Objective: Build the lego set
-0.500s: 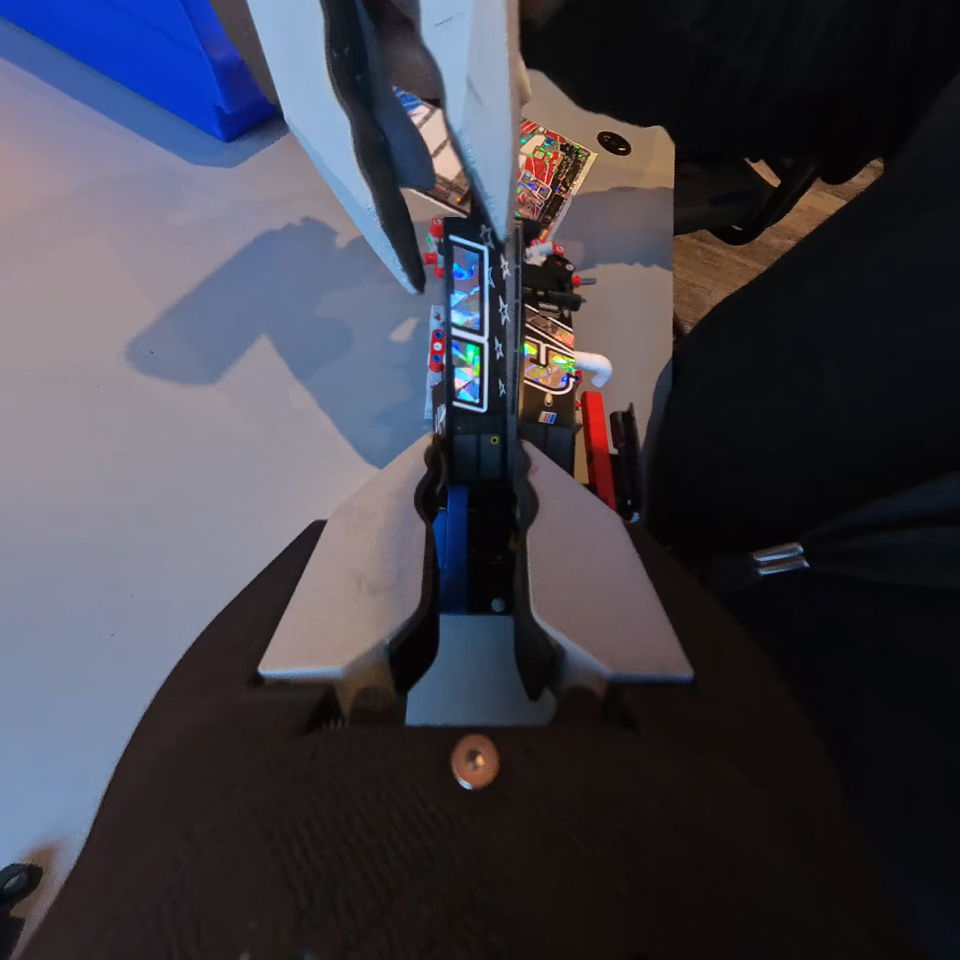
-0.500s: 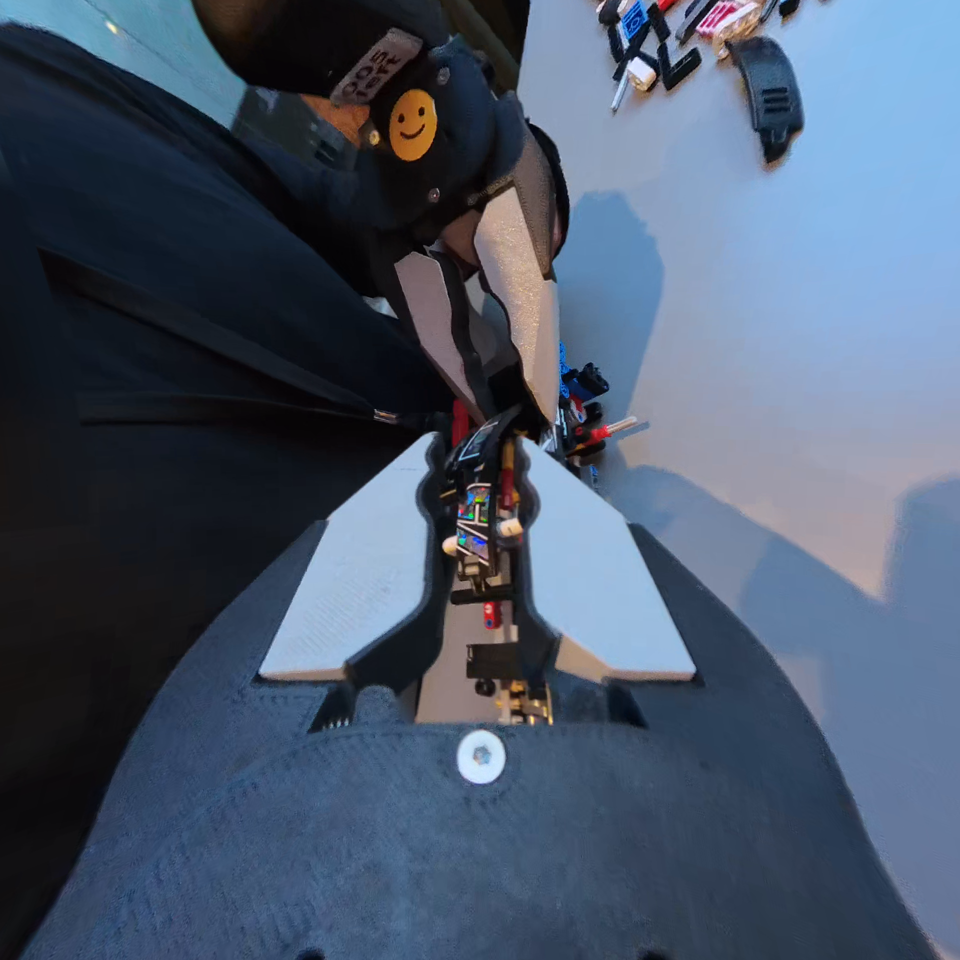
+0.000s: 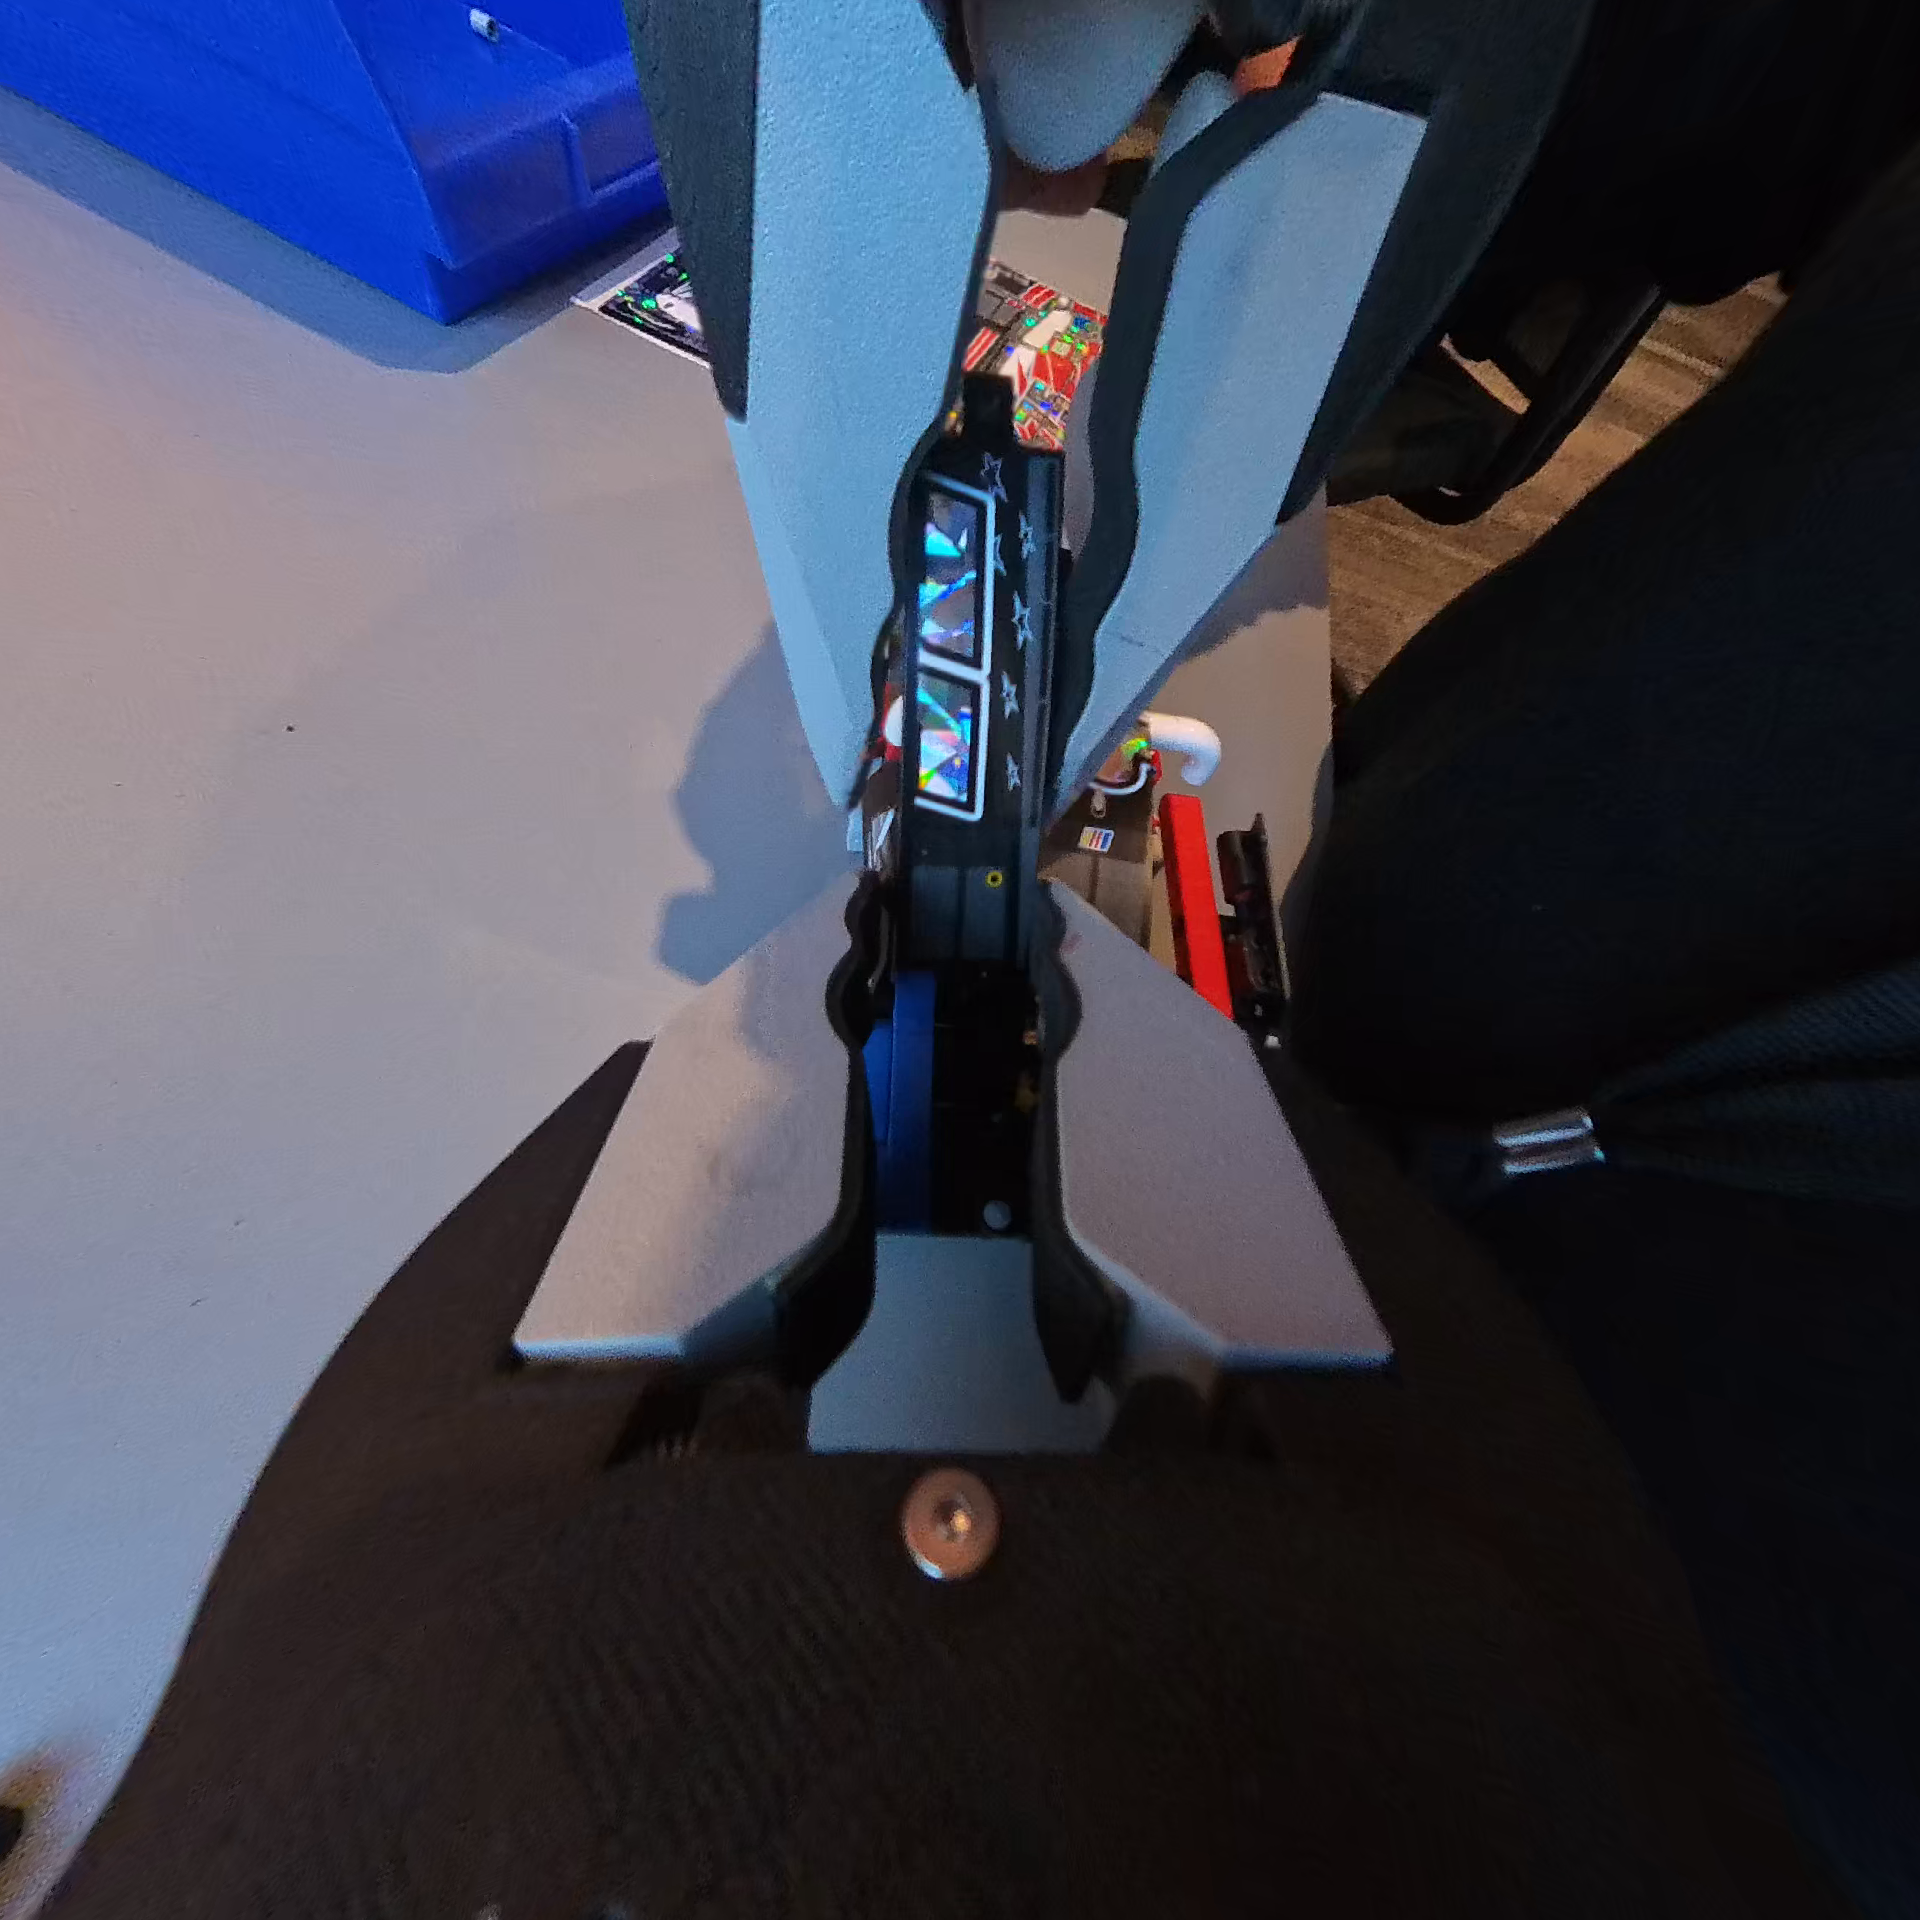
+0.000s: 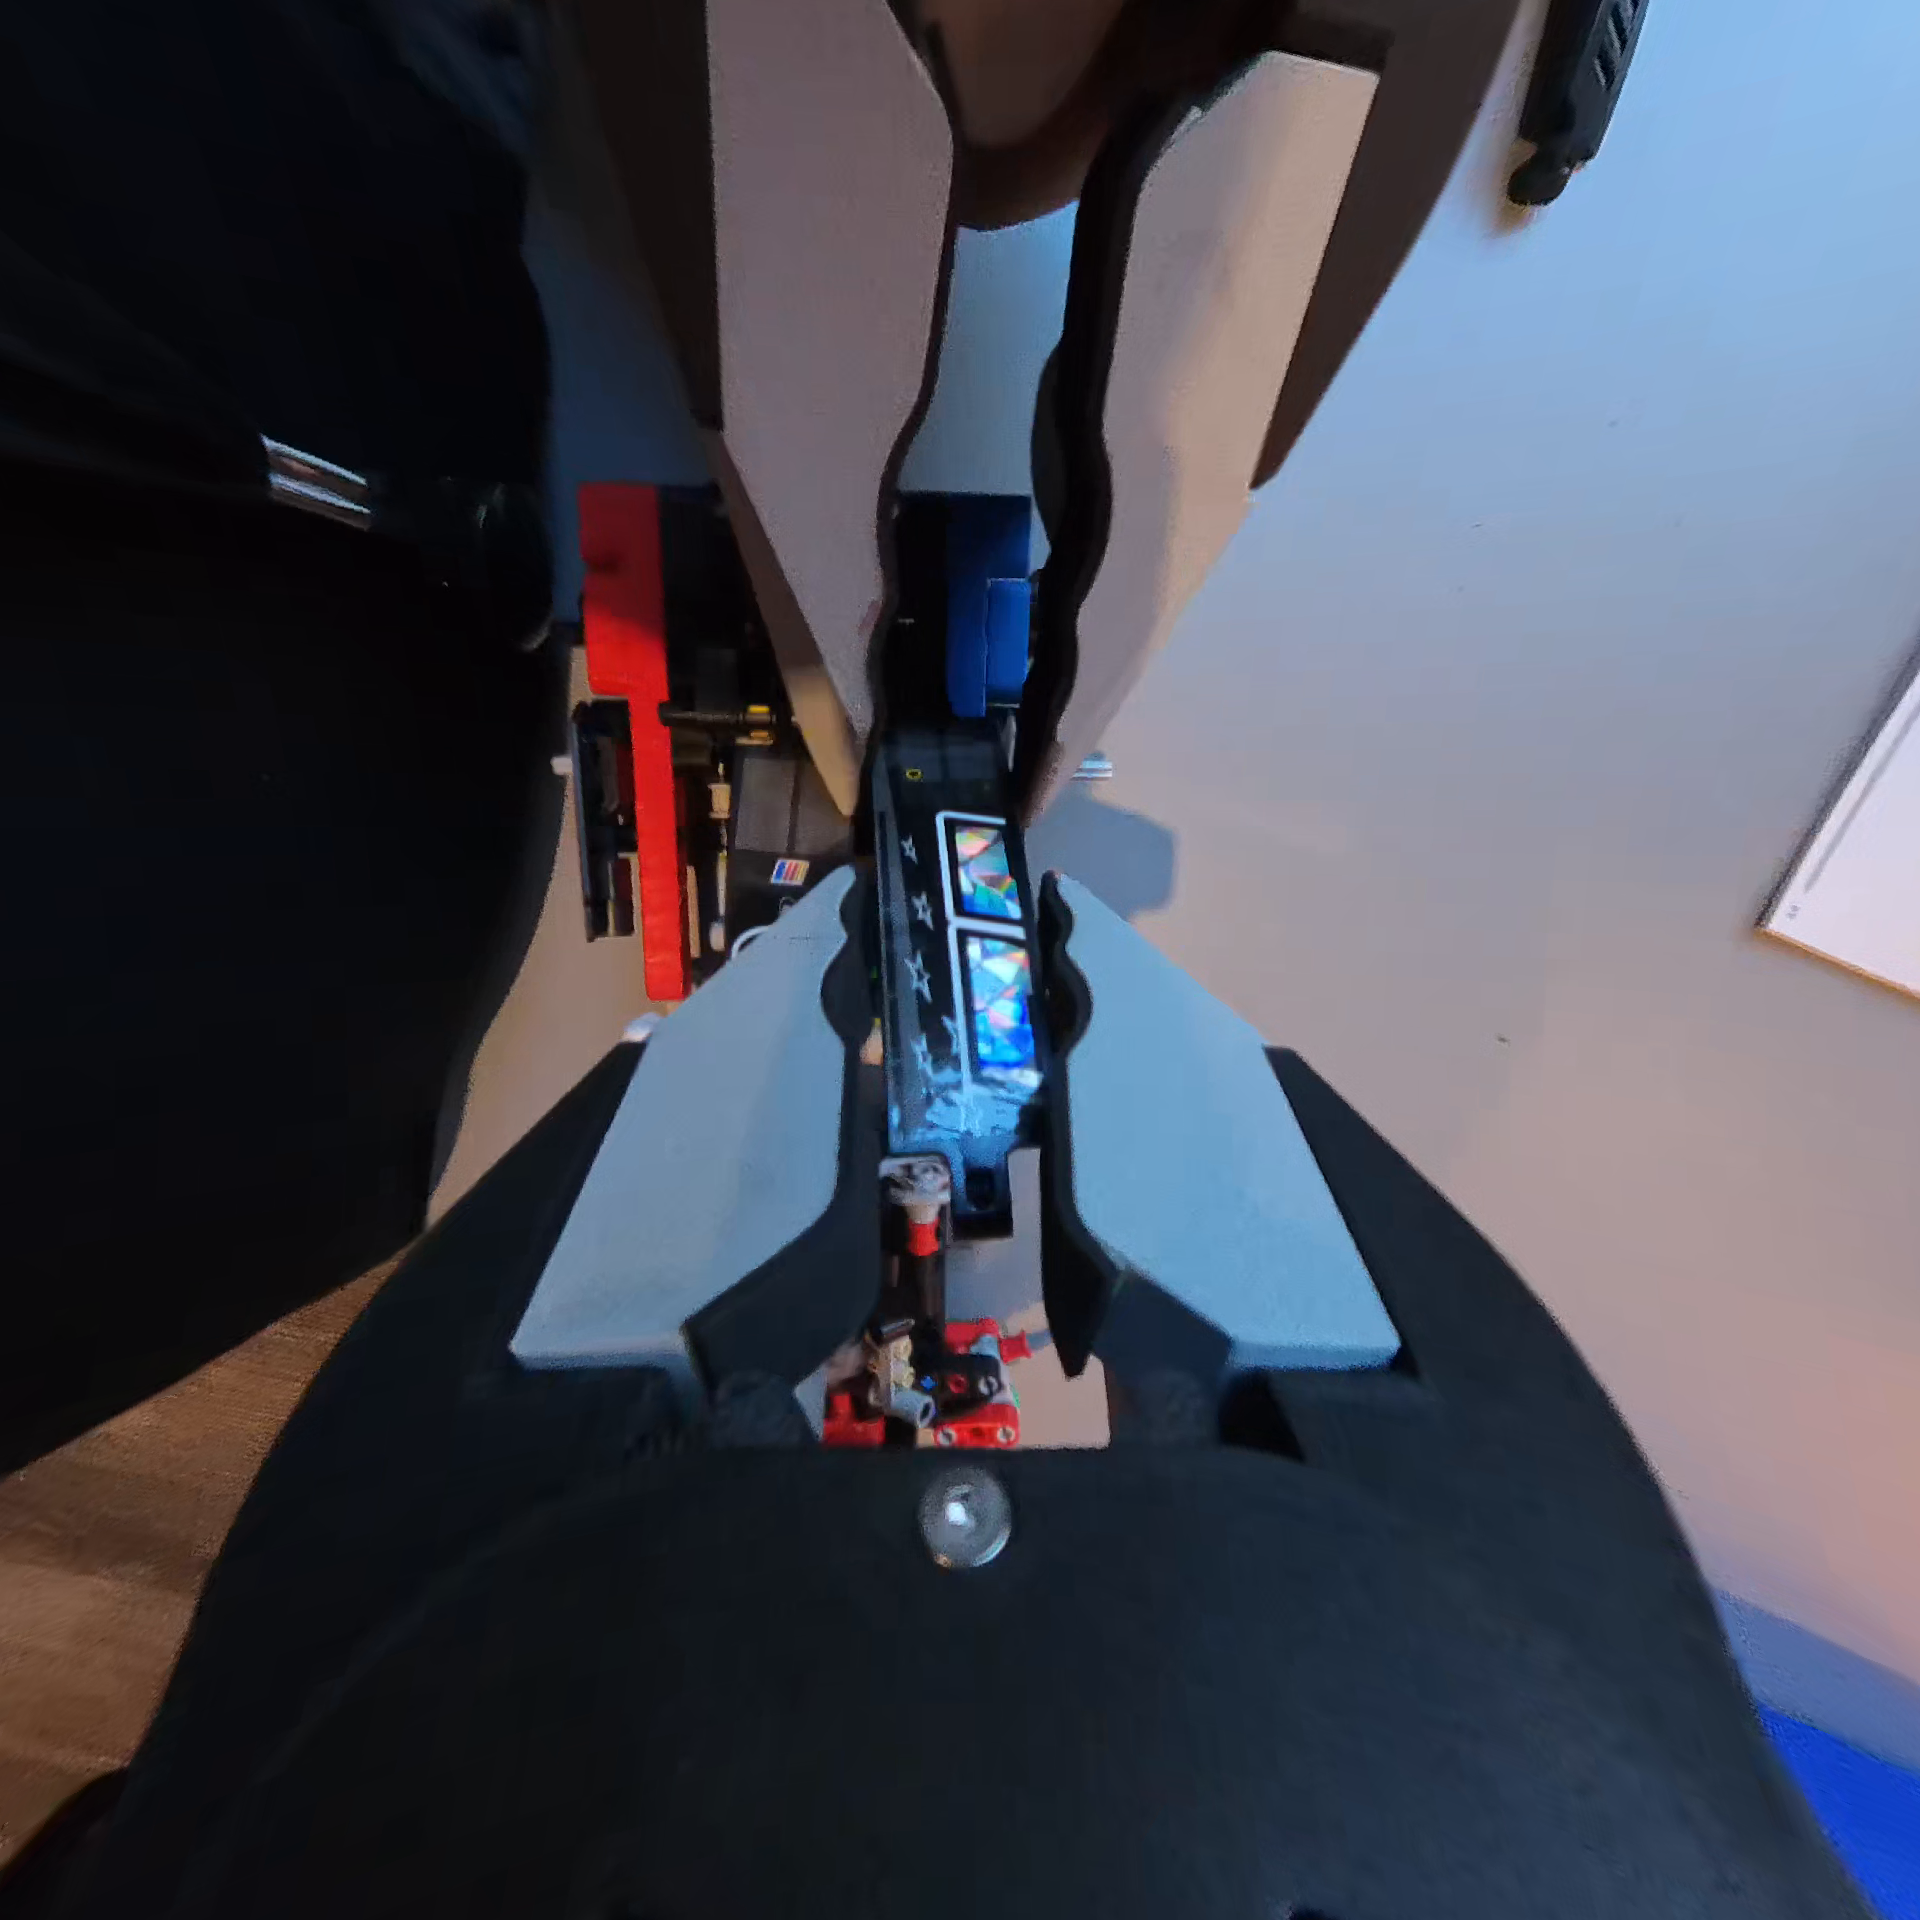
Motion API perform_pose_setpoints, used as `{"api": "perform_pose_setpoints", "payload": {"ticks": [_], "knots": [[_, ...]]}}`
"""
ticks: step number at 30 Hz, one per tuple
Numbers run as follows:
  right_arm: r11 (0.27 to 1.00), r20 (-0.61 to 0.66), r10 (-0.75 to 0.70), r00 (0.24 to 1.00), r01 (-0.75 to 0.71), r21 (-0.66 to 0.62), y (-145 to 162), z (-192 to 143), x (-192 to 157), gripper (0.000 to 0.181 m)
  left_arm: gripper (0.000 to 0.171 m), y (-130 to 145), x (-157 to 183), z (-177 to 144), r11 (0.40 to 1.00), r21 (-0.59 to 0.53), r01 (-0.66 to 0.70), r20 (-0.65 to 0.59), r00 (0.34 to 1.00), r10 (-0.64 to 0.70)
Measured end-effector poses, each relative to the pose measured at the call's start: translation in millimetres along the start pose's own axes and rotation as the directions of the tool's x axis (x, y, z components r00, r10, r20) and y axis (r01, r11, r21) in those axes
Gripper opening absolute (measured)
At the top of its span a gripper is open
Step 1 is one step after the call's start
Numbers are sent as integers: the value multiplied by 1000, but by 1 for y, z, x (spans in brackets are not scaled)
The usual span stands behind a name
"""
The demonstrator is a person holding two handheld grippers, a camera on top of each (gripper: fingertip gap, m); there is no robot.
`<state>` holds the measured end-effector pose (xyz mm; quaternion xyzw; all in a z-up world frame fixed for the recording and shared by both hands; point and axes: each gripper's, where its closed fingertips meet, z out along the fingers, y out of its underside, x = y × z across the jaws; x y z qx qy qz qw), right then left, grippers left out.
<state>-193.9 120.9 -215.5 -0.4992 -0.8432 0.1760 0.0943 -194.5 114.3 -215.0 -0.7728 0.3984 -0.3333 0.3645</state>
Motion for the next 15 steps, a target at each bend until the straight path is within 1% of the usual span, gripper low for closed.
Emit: {"api": "perform_pose_setpoints", "payload": {"ticks": [2,4,6,9,12,15], "knots": [[998,26,23,999,-24,52,-6,-5,-4,32,26,-1,1,1,1000,7,-10,8,1000,10],[994,33,44,998,-47,97,-12,-11,-6,32,26,-1,2,1,1000,9,-18,11,1000,18],[994,22,65,998,-67,87,-9,-9,-3,24,25,-1,2,1,1000,14,-6,1,1000,6],[991,37,90,995,-93,98,-11,-8,-4,24,28,1,3,-2,1000,17,20,-31,999,-20],[985,19,132,991,-133,108,-7,-7,-2,24,36,11,-2,-15,999,-14,51,-35,998,-51],[982,10,142,990,-142,128,-7,-7,-3,24,29,20,-7,-25,997,-31,76,-34,996,-77]]}}
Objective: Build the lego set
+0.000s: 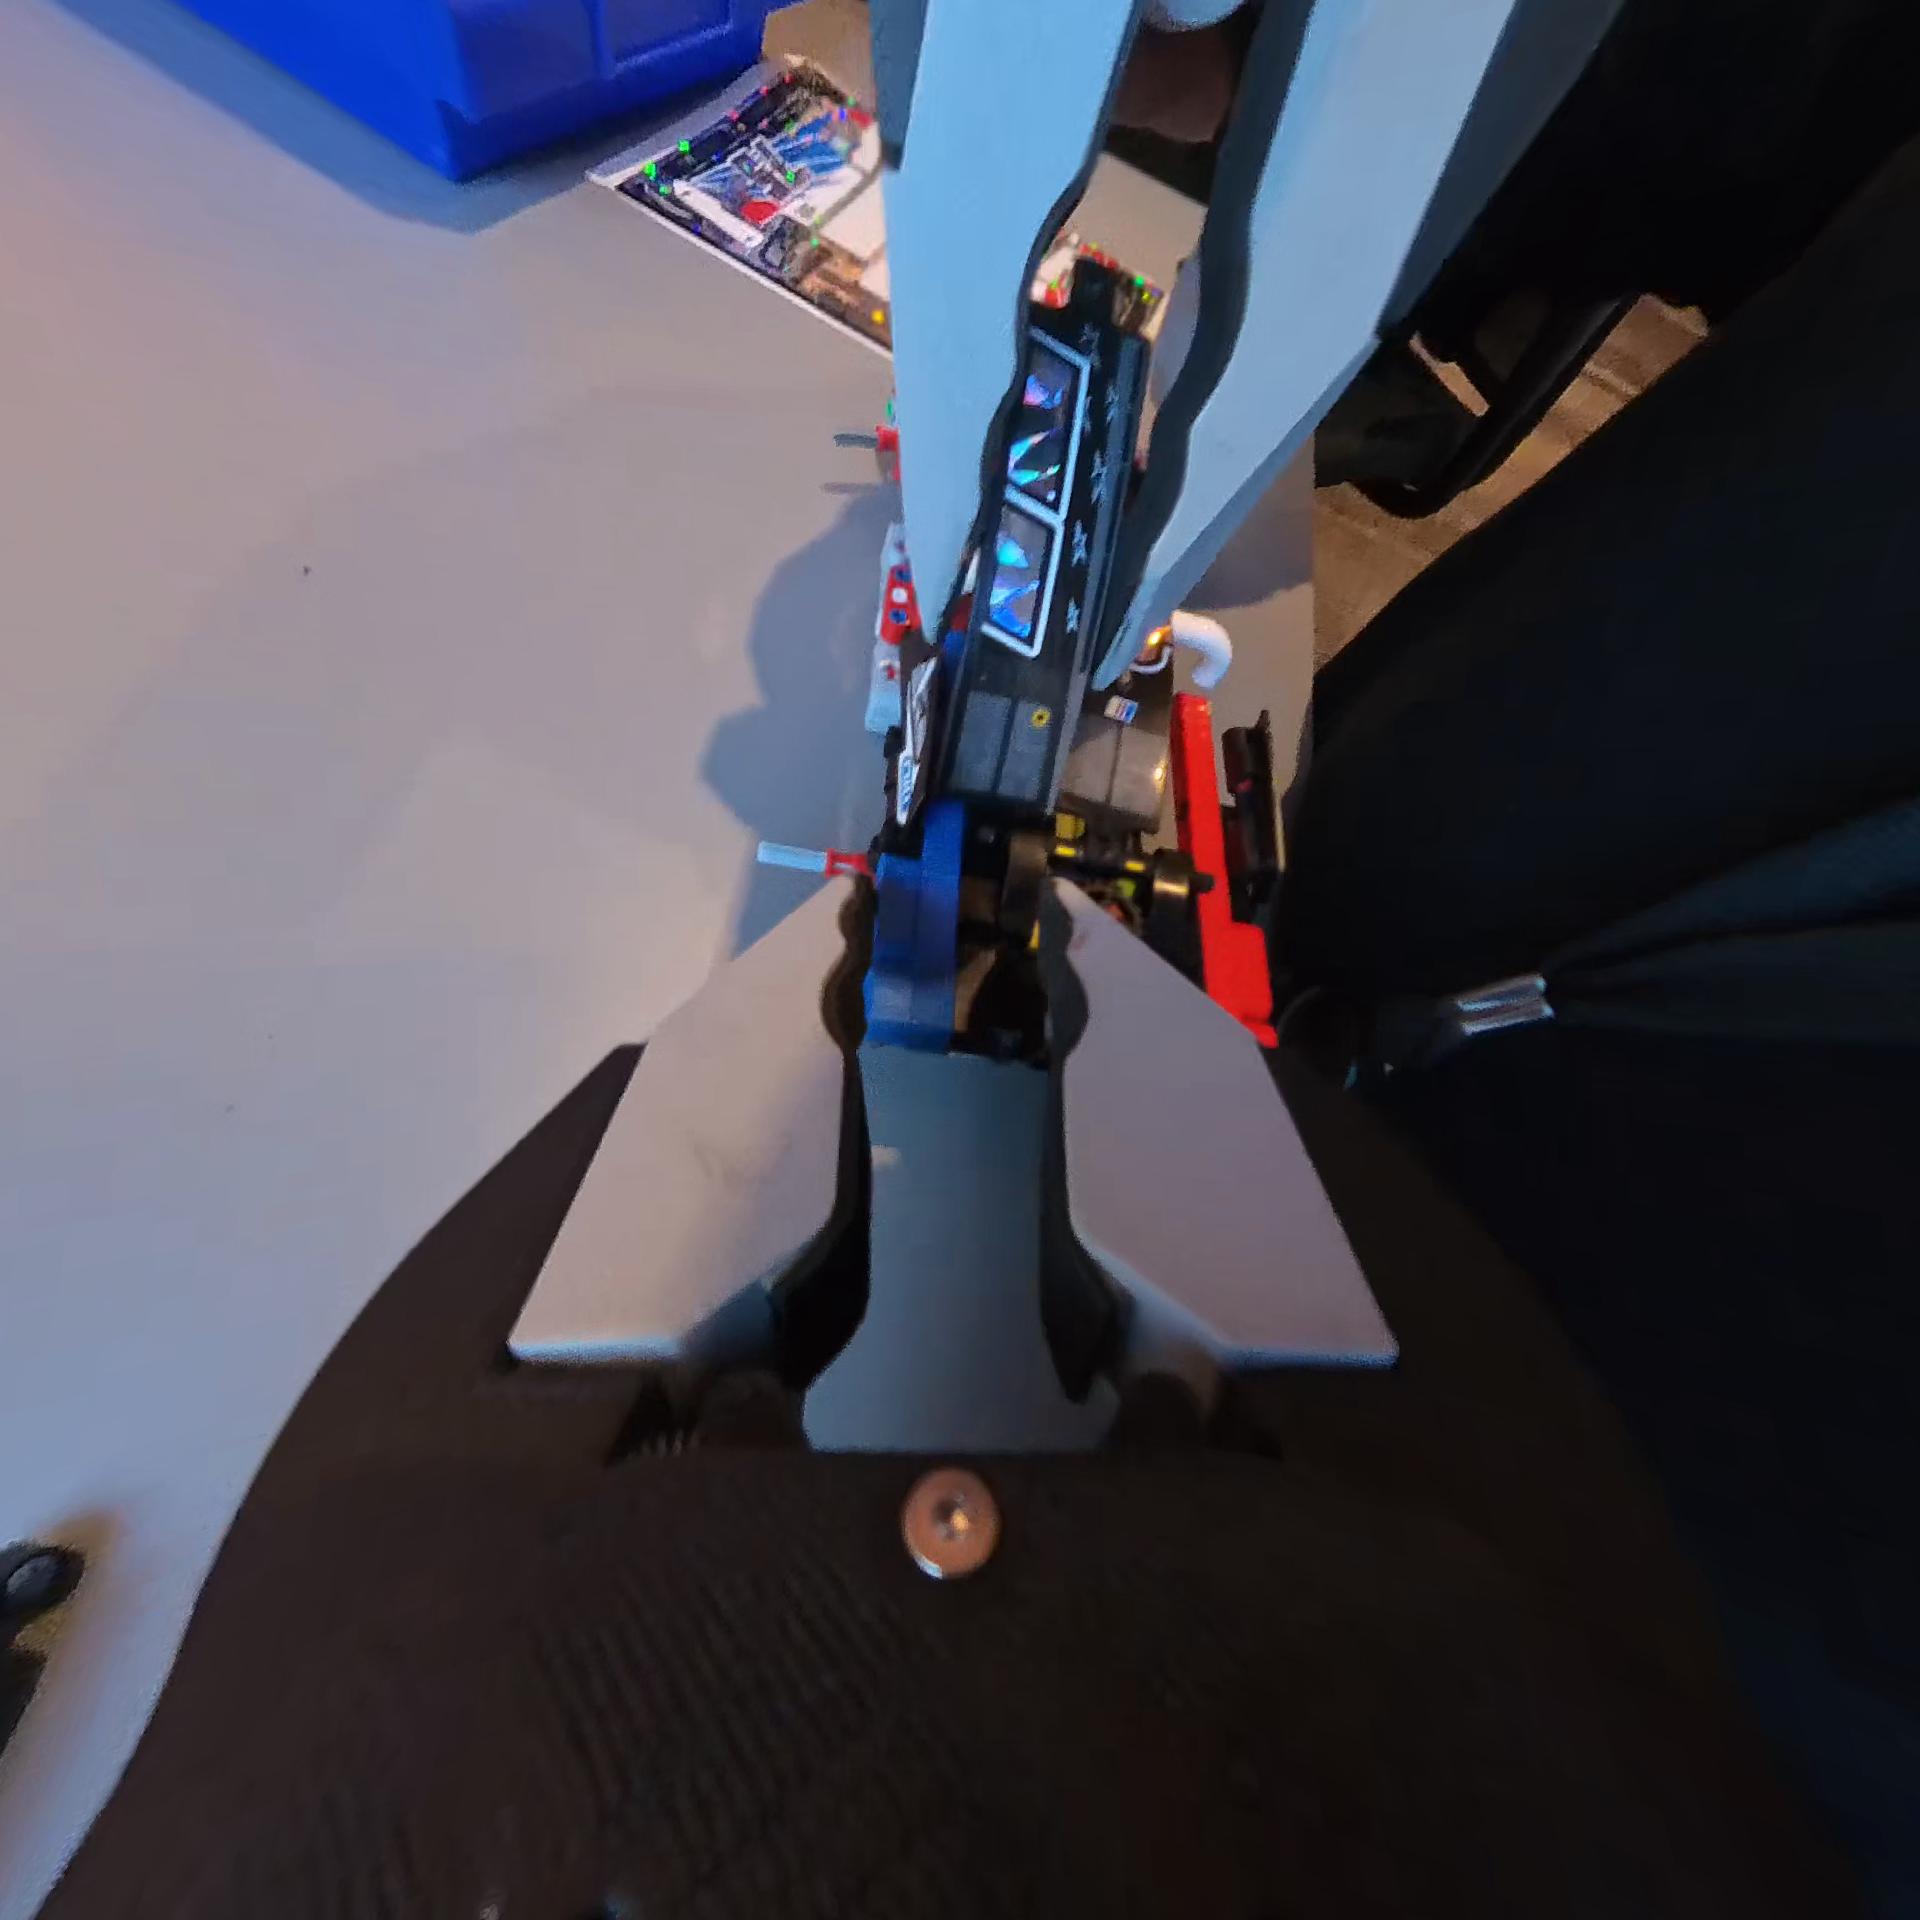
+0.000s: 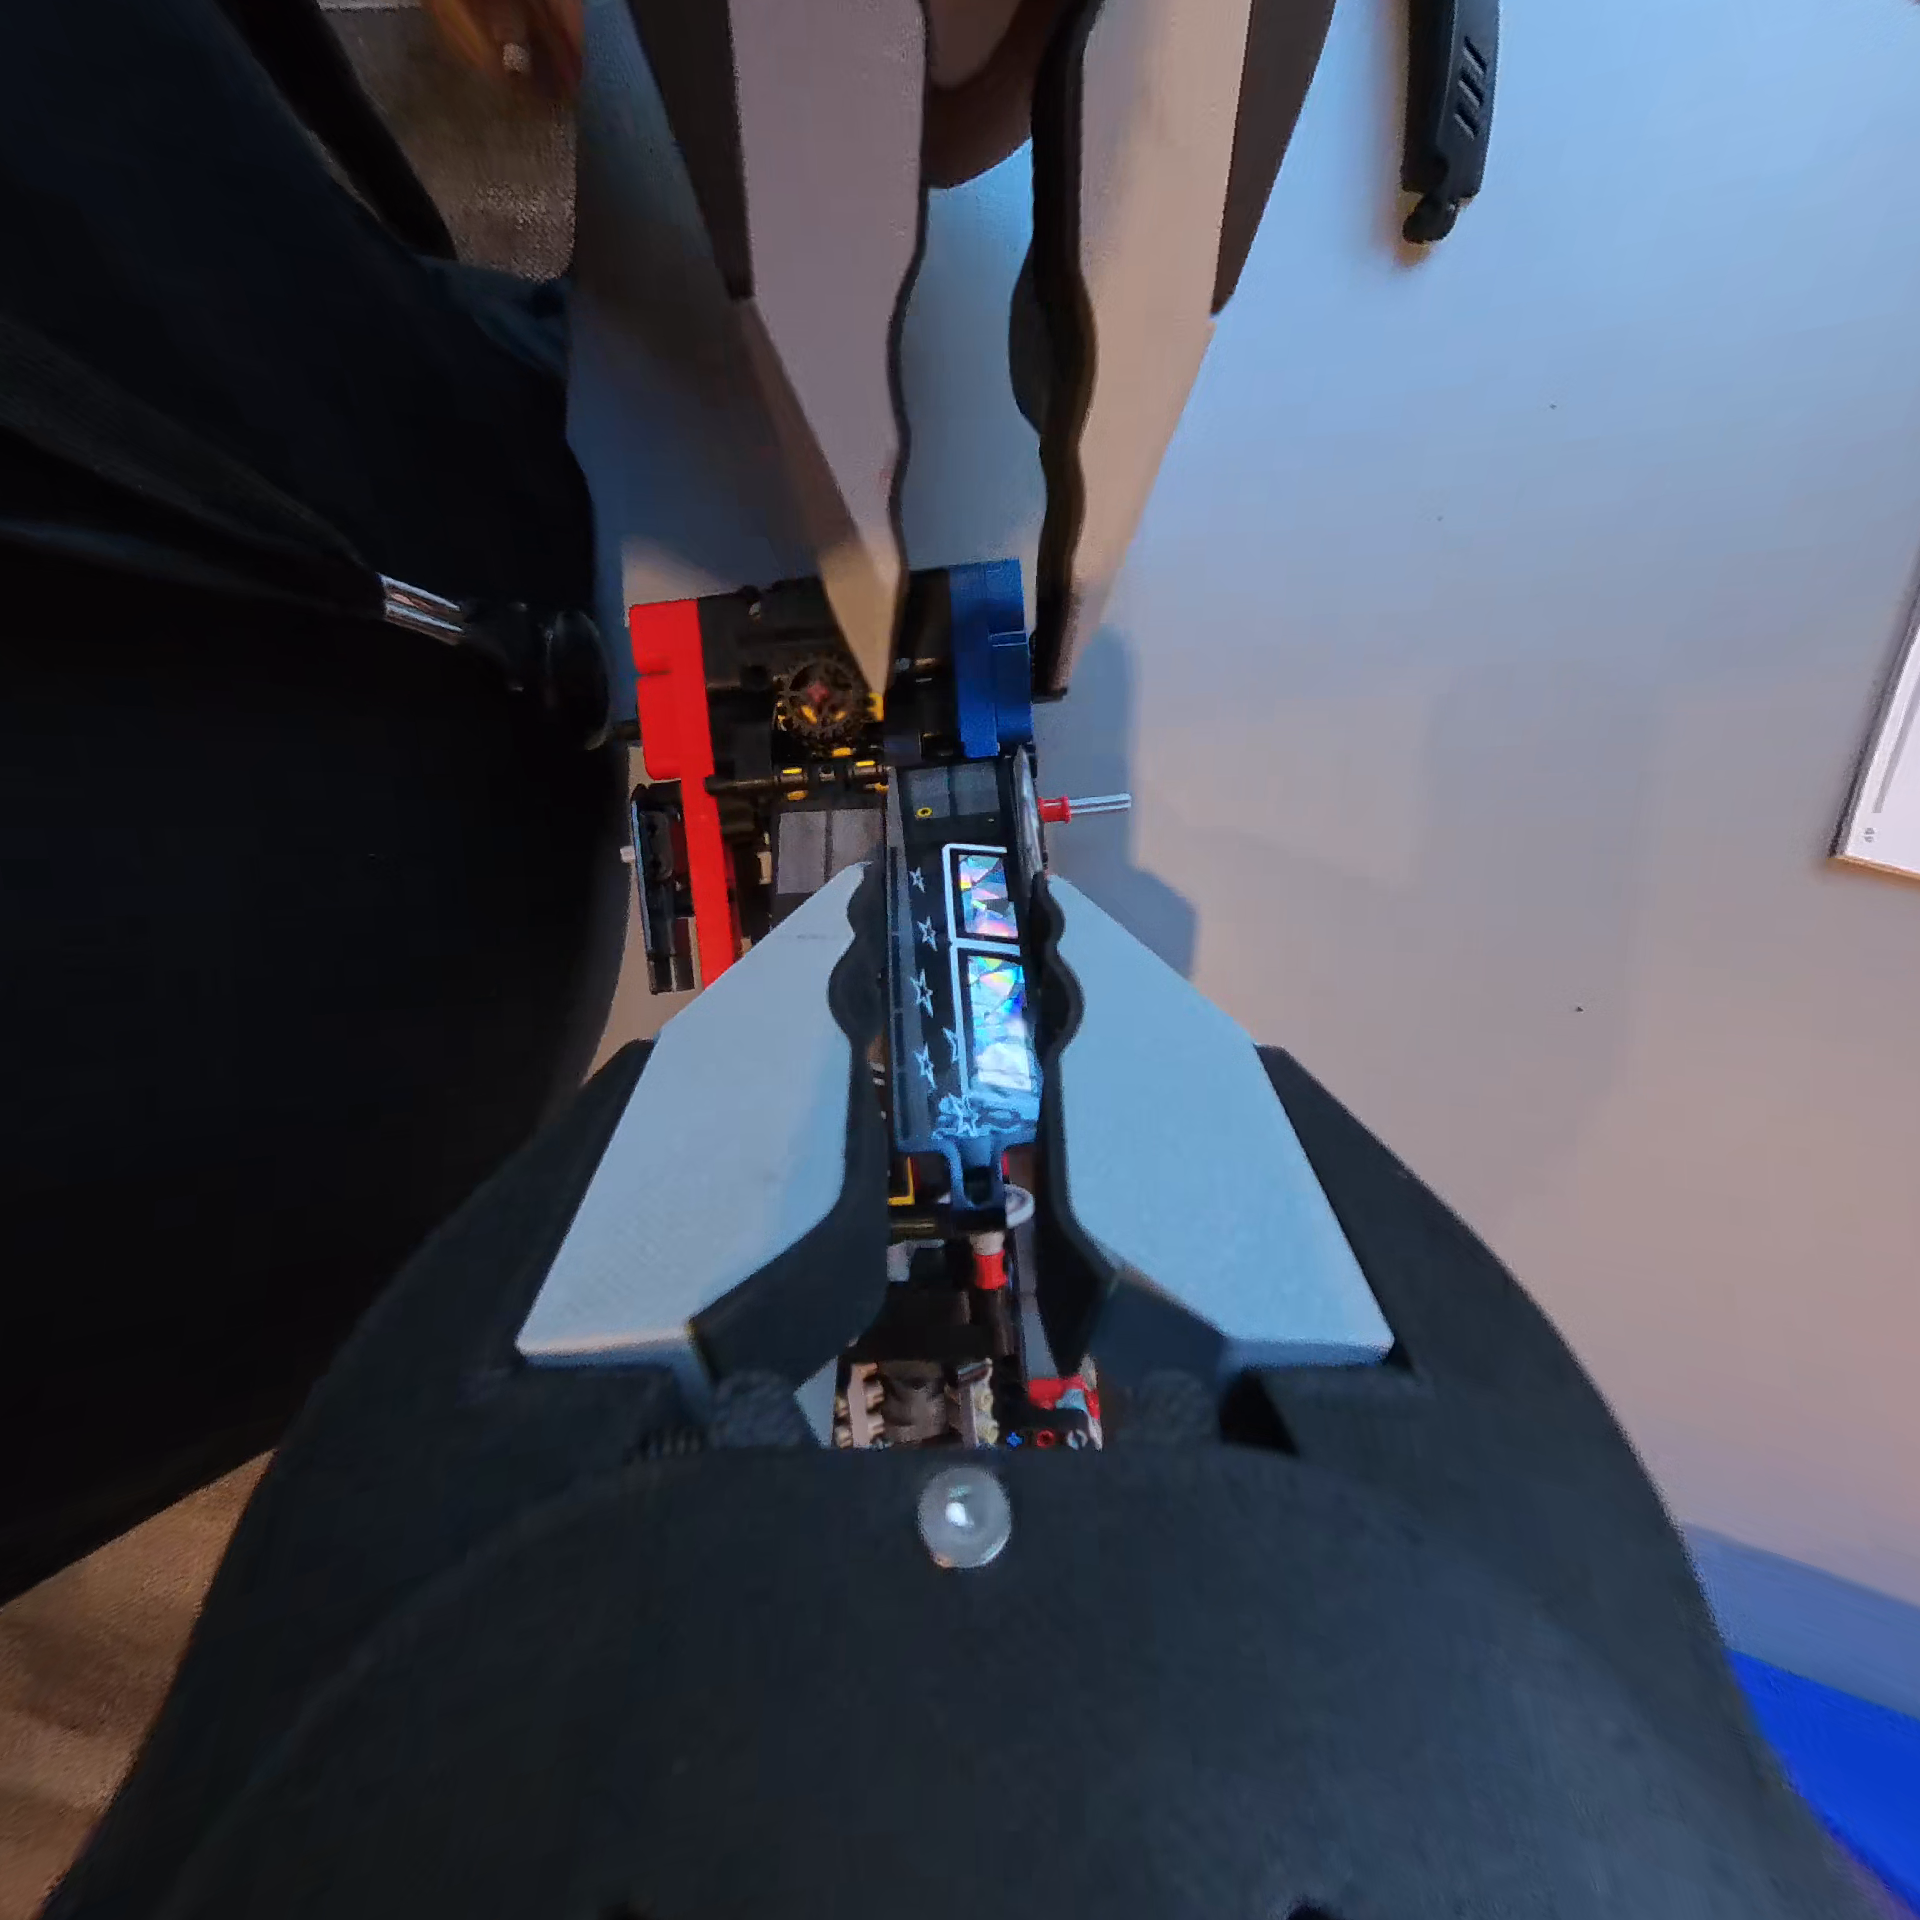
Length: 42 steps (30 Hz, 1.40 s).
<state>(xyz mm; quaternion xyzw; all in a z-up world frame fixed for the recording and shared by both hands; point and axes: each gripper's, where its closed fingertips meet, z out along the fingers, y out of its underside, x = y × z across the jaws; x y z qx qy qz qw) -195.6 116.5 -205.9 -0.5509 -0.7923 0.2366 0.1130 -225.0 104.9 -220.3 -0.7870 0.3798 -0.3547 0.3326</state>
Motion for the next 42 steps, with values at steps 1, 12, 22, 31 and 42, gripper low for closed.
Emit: {"api": "perform_pose_setpoints", "payload": {"ticks": [1,12,22,31,42], "knots": [[1000,-2,-6,1000,6,6,0,0,-1,24,27,2,1,1,1000,-15,-8,-1,1000,7],[996,-100,-36,994,44,75,-1,-1,-7,24,6,2,22,12,995,-71,-69,-150,987,57],[991,-235,-74,969,98,92,-3,-3,-8,24,2,3,21,14,992,-93,-84,-172,983,68],[987,-271,-53,961,91,129,-4,-6,-3,24,2,0,18,17,989,-91,-118,-150,983,103],[919,-282,-383,880,394,-22,-6,-7,-2,23,2,-1,16,17,987,-90,-131,-137,984,117]]}}
